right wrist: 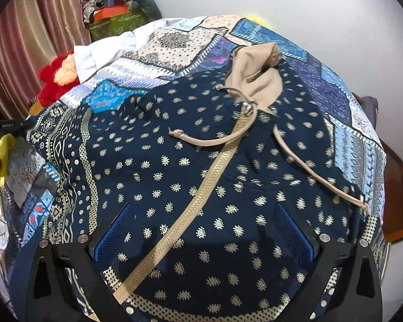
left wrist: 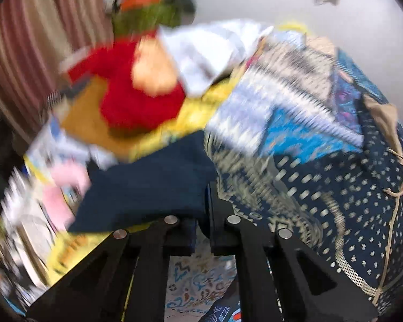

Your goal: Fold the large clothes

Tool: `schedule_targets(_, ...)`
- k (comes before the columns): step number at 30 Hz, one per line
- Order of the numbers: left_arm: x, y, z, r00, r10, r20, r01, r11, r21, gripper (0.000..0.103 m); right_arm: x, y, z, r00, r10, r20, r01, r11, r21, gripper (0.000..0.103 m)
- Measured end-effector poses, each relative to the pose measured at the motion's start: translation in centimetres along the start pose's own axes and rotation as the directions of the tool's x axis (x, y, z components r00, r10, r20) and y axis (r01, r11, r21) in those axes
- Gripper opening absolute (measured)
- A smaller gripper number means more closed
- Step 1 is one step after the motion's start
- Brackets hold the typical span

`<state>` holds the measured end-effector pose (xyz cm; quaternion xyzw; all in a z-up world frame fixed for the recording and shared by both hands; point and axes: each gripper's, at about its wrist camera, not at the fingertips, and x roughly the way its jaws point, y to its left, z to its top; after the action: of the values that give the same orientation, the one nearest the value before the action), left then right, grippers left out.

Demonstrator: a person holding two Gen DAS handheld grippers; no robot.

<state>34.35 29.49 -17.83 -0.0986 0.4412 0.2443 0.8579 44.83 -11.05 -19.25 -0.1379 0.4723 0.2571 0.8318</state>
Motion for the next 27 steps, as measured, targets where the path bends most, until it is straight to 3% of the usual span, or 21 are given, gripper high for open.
schedule_targets(2,-2.9,-2.3,1.2,0.996,-0.008,0.088,0.002,0.998,0.064,0.006,-0.9,-0.7,0.1,1.000,-0.002,0.013,0.002,1.000,0.017,0.103)
schedule_targets(5,-6.1,-6.1,2.3,0.982,-0.093,0.164,0.067,0.985,0.156,0.004,-2.7,-1.9,0.1,0.999,-0.004,0.035,0.003,0.999,0.049,0.103)
schedule_targets(8,-7.9,-11.3,2.0,0.969,-0.167,0.184,0.112,0.955,0.275,0.004,-4.7,-3.0,-0.1,0.998,-0.007,0.060,0.003,0.997,0.077,0.103)
schedule_targets(10,-7.7,-14.3,1.1,0.966,-0.216,0.145,0.158,0.930,0.330,0.005,-5.9,-3.5,-0.3,0.997,-0.013,0.073,0.007,0.996,0.089,0.103)
schedule_targets(14,-3.4,-19.5,-3.0,0.967,-0.251,-0.036,0.244,0.887,0.391,0.005,-8.6,-4.7,-1.2,0.994,-0.040,0.098,0.030,0.994,0.102,0.103)
schedule_targets(17,1.3,-20.7,-6.4,0.948,-0.234,-0.215,0.298,0.892,0.341,0.006,-10.2,-5.5,-2.2,0.992,-0.057,0.111,0.044,0.992,0.116,0.103)
schedule_targets(20,4.2,-20.0,-8.8,0.933,-0.207,-0.295,0.295,0.908,0.298,0.008,-11.4,-6.5,-3.2,0.991,-0.060,0.118,0.044,0.990,0.133,0.103)
schedule_targets(23,4.0,-18.1,-9.9,0.929,-0.231,-0.288,0.312,0.909,0.277,0.024,-12.2,-7.2,-4.0,0.990,-0.073,0.121,0.056,0.988,0.144,0.103)
schedule_targets(24,3.6,-17.6,-10.0,0.926,-0.243,-0.290,0.324,0.906,0.272,0.038,-12.3,-7.4,-4.2,0.990,-0.076,0.122,0.058,0.988,0.143,0.103)
schedule_targets(25,3.0,-16.6,-10.0,0.912,-0.277,-0.302,0.358,0.897,0.259,0.052,-12.3,-7.4,-4.3,0.989,-0.077,0.123,0.059,0.988,0.143,0.103)
schedule_targets(27,1.7,-14.8,-10.2,0.892,-0.326,-0.312,0.405,0.884,0.235,0.068,-12.2,-7.3,-4.5,0.990,-0.074,0.123,0.057,0.988,0.141,0.103)
